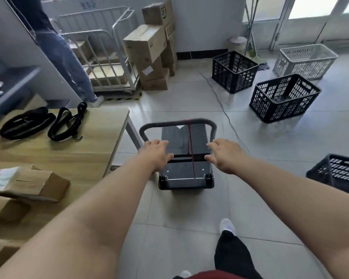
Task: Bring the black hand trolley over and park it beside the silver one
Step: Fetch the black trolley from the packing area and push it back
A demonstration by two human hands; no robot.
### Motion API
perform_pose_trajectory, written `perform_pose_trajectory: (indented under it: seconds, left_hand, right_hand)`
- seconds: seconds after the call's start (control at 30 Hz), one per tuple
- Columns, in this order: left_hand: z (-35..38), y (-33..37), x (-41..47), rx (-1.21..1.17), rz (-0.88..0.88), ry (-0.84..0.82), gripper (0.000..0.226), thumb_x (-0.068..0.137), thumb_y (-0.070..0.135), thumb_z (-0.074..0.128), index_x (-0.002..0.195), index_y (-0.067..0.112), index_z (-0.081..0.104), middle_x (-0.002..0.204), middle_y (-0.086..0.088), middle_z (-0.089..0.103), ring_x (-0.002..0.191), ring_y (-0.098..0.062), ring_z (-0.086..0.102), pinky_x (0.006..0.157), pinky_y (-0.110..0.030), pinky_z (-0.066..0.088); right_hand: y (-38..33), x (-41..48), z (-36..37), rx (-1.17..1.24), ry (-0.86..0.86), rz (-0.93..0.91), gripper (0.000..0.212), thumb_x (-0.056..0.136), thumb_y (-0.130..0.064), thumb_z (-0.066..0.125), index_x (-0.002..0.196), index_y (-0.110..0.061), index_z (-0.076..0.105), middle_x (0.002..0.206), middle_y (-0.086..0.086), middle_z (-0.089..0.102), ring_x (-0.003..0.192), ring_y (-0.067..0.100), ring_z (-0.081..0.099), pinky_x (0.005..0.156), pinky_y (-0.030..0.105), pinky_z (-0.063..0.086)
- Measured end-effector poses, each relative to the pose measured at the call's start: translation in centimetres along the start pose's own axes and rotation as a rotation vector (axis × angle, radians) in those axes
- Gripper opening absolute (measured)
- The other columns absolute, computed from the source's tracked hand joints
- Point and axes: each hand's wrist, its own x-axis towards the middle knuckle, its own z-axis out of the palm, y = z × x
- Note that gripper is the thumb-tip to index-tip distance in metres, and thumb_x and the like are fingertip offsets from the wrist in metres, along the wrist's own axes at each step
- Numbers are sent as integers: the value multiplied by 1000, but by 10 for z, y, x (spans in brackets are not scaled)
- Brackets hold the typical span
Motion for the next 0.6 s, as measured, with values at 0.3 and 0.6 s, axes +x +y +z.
perform_pose_trajectory:
  seconds: [0.3,0.6]
  left_hand:
    - [-22,31,103,-41,-124,45,59,92,51,42,144,28,24,148,-1,30,131,-32,28,102,-50,33]
    - [-10,7,162,-33,-128,-43,55,93,48,39,142,28,25,146,-5,31,135,-29,25,108,-53,23]
  right_hand:
    - [55,126,-19,-9,-17,-152,54,93,-48,41,137,-16,39,141,6,40,131,25,33,106,42,32]
    - [49,183,1,34,-119,-201,63,93,-44,45,145,-16,24,152,6,27,142,25,20,113,48,22]
